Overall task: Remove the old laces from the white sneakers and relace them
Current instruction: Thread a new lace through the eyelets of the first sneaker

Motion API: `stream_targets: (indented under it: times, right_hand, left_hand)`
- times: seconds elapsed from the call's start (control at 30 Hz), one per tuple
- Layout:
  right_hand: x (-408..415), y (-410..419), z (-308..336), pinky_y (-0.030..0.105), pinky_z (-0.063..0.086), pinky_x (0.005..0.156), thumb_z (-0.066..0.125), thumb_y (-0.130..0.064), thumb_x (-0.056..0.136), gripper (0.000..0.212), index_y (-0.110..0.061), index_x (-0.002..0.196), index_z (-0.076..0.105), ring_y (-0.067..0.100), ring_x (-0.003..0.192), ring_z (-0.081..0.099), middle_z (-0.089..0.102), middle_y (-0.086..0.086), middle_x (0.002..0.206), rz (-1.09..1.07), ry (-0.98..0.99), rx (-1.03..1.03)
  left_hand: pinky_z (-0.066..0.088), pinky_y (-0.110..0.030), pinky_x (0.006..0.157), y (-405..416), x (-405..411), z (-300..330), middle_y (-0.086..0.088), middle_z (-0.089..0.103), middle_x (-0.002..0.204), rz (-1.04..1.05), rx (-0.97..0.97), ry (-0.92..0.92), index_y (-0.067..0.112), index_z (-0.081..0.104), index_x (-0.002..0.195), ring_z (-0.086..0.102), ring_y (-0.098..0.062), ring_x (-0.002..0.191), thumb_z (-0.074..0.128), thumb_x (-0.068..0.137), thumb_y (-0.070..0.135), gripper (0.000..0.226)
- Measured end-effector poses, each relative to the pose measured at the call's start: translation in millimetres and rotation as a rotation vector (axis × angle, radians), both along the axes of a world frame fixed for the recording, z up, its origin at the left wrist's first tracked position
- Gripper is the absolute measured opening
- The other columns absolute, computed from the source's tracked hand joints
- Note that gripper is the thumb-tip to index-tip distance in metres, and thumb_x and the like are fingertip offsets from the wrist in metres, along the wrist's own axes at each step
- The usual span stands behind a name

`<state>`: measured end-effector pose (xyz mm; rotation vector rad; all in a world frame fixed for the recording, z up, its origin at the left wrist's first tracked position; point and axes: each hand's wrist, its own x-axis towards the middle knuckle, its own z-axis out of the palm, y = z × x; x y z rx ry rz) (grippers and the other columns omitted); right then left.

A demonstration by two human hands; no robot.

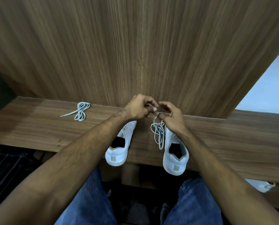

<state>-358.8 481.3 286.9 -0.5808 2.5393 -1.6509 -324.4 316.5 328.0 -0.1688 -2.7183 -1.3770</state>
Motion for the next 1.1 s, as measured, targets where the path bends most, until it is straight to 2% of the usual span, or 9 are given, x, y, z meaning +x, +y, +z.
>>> stream_targets:
  times: [0.13, 0.33, 0.43, 0.5, 0.6, 0.7, 0.8, 0.9, 1.1]
  right_hand:
    - [3, -7, -1, 0.027, 0.046, 0.069, 0.062, -0.003, 0.087, 0.013, -0.012, 0.079, 0.067, 0.011, 0.068, 0.059, 0.068, 0.004, 0.073, 0.080, -0.070, -0.020]
    - [7, 9, -10, 0.035, 0.053, 0.066, 0.060, -0.012, 0.082, 0.008, -0.020, 0.083, 0.058, 0.013, 0.066, 0.065, 0.067, -0.003, 0.068, 0.149, 0.057, 0.391]
    - [7, 20, -27, 0.035, 0.051, 0.070, 0.057, -0.015, 0.087, 0.017, -0.021, 0.102, 0.052, 0.020, 0.079, 0.064, 0.067, -0.001, 0.083, 0.203, 0.100, 0.688]
    - [-3, 30, -40, 0.036, 0.050, 0.078, 0.053, -0.018, 0.087, 0.026, -0.023, 0.112, 0.052, 0.024, 0.091, 0.062, 0.067, 0.002, 0.096, 0.107, 0.112, 0.743]
    - [-21, 39, -43, 0.039, 0.051, 0.082, 0.052, -0.016, 0.088, 0.023, -0.024, 0.107, 0.063, 0.024, 0.092, 0.062, 0.068, 0.003, 0.094, -0.087, 0.045, 0.602]
    - [-31, 33, -21, 0.034, 0.050, 0.062, 0.055, -0.014, 0.092, 0.014, -0.008, 0.088, 0.066, 0.023, 0.067, 0.064, 0.067, 0.001, 0.063, -0.268, -0.252, 0.059]
    - [-30, 24, 15, 0.031, 0.053, 0.062, 0.049, -0.027, 0.098, 0.022, -0.013, 0.087, 0.061, 0.017, 0.063, 0.068, 0.068, 0.003, 0.067, -0.298, -0.544, -0.409]
    - [-26, 8, 56, 0.041, 0.059, 0.073, 0.042, -0.026, 0.102, 0.030, -0.011, 0.083, 0.060, 0.019, 0.059, 0.065, 0.063, 0.005, 0.061, -0.151, -0.509, -0.621]
    - [-13, -31, 115, 0.041, 0.058, 0.076, 0.045, -0.027, 0.101, 0.027, -0.013, 0.086, 0.062, 0.017, 0.056, 0.065, 0.063, 0.002, 0.059, 0.092, -0.380, -0.540]
  left_hand:
    - [0.056, -0.026, 0.068, -9, 5, -2, 0.004, 0.073, 0.074, 0.087, -0.130, 0.072, 0.016, 0.073, 0.085, 0.069, -0.013, 0.069, 0.072, 0.085, 0.017, 0.002]
    - [0.048, -0.023, 0.076, -30, 15, -27, 0.008, 0.070, 0.075, 0.279, -0.286, 0.042, 0.022, 0.074, 0.080, 0.064, -0.007, 0.077, 0.070, 0.086, 0.021, 0.007]
    - [0.053, -0.022, 0.063, -44, 12, -32, 0.008, 0.067, 0.064, 0.504, 0.064, 0.123, 0.025, 0.068, 0.067, 0.062, -0.005, 0.059, 0.067, 0.086, 0.007, 0.026]
    - [0.048, -0.019, 0.051, -56, 10, -26, -0.001, 0.064, 0.063, 0.646, 0.413, 0.217, 0.018, 0.064, 0.067, 0.056, -0.003, 0.049, 0.062, 0.087, -0.003, 0.029]
    - [0.040, -0.018, 0.041, -81, 6, -8, -0.007, 0.058, 0.062, 0.897, 0.942, 0.319, 0.009, 0.058, 0.071, 0.051, -0.006, 0.042, 0.054, 0.090, -0.007, 0.025]
    - [0.039, -0.018, 0.038, -100, 6, -3, -0.004, 0.057, 0.060, 1.060, 1.097, 0.312, 0.013, 0.054, 0.074, 0.050, -0.006, 0.040, 0.050, 0.093, -0.001, 0.024]
    - [0.039, -0.020, 0.040, -89, 11, -11, -0.003, 0.056, 0.061, 1.004, 1.064, 0.208, 0.015, 0.054, 0.075, 0.049, -0.008, 0.041, 0.046, 0.093, -0.002, 0.027]
    - [0.041, -0.021, 0.043, -60, 15, -22, -0.005, 0.057, 0.064, 0.813, 0.940, 0.063, 0.014, 0.058, 0.081, 0.049, -0.012, 0.046, 0.047, 0.093, -0.003, 0.023]
    - [0.043, -0.017, 0.051, 15, 14, -34, 0.001, 0.061, 0.073, 0.151, 0.549, -0.123, 0.000, 0.063, 0.116, 0.053, -0.002, 0.055, 0.048, 0.095, -0.006, 0.027]
